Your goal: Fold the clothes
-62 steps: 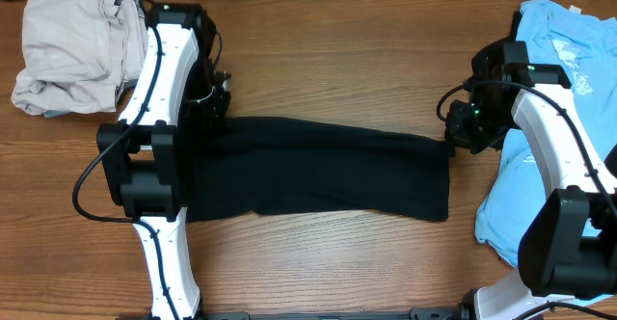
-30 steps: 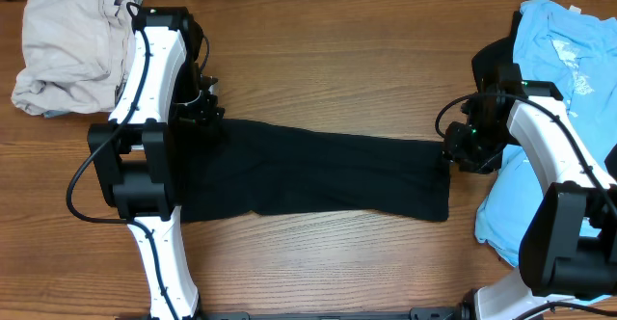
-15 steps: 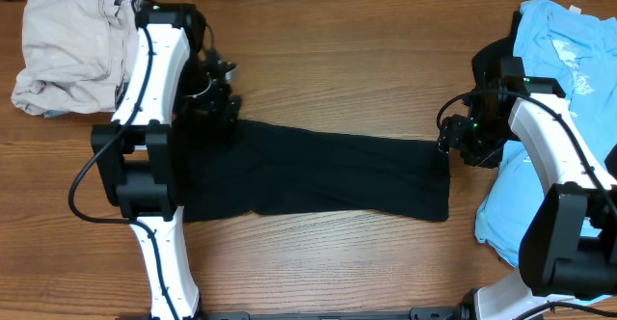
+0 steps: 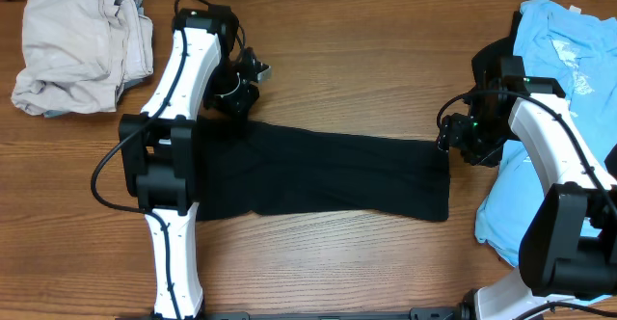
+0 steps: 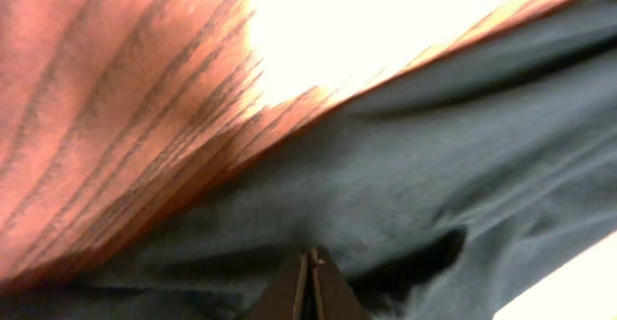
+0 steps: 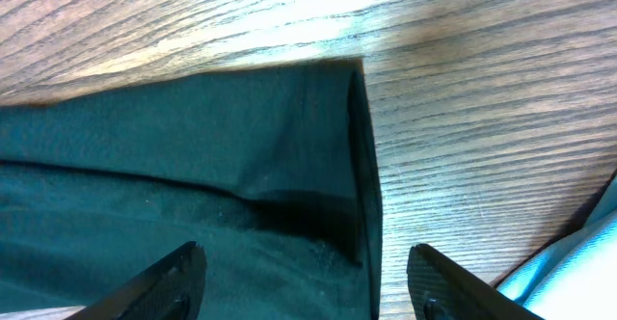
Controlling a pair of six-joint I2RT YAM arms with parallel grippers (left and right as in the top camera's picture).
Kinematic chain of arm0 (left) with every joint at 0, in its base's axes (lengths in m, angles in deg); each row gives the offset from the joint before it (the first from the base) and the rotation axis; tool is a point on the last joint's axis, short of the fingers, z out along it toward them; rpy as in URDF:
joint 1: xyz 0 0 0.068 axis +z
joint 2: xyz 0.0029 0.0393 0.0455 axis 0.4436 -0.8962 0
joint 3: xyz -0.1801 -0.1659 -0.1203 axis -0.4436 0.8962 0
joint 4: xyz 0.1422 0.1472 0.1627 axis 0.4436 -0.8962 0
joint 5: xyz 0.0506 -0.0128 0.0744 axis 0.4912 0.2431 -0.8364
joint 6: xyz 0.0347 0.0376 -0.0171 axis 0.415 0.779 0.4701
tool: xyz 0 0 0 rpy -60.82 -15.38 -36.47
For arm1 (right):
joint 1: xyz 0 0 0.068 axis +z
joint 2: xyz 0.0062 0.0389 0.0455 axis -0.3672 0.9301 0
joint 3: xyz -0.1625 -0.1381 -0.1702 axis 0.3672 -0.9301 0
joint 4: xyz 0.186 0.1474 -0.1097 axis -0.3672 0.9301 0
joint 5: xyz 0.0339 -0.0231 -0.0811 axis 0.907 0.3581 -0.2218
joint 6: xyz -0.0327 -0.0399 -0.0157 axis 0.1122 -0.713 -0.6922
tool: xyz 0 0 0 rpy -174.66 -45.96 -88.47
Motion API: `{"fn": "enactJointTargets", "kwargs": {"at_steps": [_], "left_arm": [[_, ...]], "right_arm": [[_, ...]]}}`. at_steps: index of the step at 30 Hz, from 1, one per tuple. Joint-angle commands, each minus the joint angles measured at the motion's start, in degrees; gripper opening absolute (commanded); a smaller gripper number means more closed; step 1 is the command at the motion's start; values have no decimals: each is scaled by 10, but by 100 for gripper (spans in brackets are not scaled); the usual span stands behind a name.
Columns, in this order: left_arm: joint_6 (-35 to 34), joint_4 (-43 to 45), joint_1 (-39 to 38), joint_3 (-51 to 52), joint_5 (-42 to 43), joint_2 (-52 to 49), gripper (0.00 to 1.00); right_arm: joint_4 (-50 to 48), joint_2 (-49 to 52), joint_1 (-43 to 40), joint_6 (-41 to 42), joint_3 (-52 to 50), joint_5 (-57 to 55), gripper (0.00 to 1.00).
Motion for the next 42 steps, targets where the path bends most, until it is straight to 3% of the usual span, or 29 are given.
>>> {"fn": "enactJointTargets", "kwargs": {"at_steps": [1, 12, 27, 36, 42], "left_arm": [[-19, -15, -10, 3, -26, -21, 4], [-67, -138, -38, 3, -28, -25, 4], [-129, -142, -87, 134, -14, -25, 4], [-139, -142, -102, 83, -12, -3, 4], [-139, -142, -78, -21, -12, 5, 4]], "right_arm": [[-3, -5, -2, -1, 16, 0, 71], [-12, -5, -2, -1, 16, 0, 73], [-14, -5, -2, -1, 16, 1, 75], [-18, -5, -2, -1, -6, 0, 79], [-35, -3, -2, 0, -47, 1, 80]]}}
